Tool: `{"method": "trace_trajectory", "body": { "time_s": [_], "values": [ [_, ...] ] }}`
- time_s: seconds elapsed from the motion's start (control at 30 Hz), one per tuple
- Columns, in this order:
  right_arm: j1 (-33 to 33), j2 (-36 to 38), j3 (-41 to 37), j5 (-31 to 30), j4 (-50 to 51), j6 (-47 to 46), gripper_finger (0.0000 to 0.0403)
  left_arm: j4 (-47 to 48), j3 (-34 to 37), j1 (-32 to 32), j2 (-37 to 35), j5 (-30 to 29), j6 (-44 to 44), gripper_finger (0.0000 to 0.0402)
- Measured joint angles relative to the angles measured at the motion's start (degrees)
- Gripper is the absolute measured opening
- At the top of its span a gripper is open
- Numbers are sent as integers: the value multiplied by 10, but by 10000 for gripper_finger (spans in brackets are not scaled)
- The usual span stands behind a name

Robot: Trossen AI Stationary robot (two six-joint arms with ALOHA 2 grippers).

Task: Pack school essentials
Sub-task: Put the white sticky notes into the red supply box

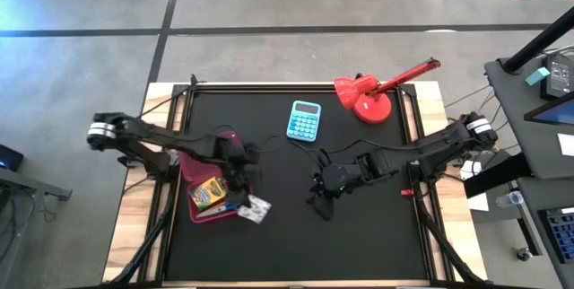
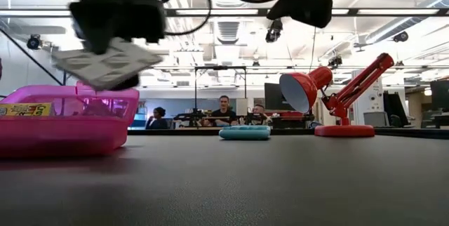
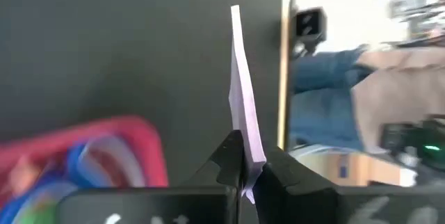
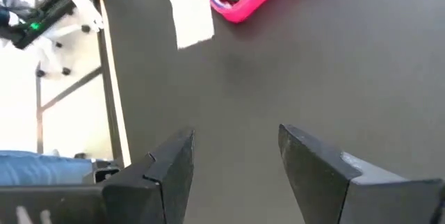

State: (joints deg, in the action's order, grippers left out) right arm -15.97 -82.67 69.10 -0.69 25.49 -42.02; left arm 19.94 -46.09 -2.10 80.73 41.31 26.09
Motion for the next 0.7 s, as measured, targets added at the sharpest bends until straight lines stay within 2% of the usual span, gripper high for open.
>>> {"method": "trace_trajectory", "body": {
  "time_s": [0.17,0.27,0.33,0.7],
  "values": [
    [0,7,0,-10,11,0,196,196,0,16,-95,-73,-54,0],
    [0,7,0,-9,13,4,196,271,4,21,-140,-173,-59,0],
    [0,6,0,-9,13,12,196,283,10,22,-158,-225,-57,0],
    [0,5,0,-9,17,22,196,279,39,21,-121,-199,-42,0]
  ]
}}
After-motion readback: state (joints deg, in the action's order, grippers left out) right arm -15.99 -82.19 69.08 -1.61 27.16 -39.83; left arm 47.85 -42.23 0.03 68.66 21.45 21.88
